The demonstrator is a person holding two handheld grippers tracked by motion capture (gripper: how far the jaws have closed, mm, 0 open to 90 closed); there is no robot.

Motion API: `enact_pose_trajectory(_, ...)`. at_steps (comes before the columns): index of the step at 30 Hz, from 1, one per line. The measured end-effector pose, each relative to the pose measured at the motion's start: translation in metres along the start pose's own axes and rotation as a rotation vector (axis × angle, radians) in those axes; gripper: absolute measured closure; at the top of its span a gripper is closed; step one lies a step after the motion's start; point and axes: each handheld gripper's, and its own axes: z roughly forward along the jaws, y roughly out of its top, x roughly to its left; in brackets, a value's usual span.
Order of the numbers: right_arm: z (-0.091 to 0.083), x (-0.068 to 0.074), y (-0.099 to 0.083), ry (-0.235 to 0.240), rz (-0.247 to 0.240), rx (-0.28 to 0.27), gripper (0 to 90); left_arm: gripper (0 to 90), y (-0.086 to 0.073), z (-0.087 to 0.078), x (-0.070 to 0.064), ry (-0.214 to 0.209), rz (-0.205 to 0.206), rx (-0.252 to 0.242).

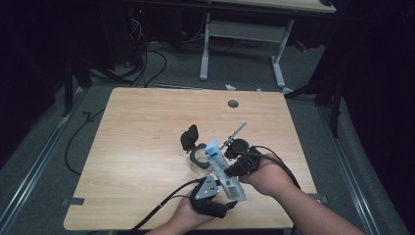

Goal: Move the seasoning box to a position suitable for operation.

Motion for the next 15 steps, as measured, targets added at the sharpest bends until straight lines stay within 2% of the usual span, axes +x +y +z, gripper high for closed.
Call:
enact_pose_trajectory(4,0.0019,-0.0007,0.0013,0.007,0.001,-0.001,89.5,28.2,-0.0010,-0.0001,0.0004,0.022,0.002,0.000)
enact_pose_trajectory(12,-0.0008,-0.0057,0.0007,-0.009,0.012,-0.002,89.5,42.7,0.0009,-0.0074,-0.0044,0.060,0.024,-0.049)
enact_pose_trajectory(15,-0.0010,-0.0070,0.0005,-0.011,0.016,-0.002,89.5,44.7,0.0011,-0.0085,-0.0046,0.071,0.027,-0.058)
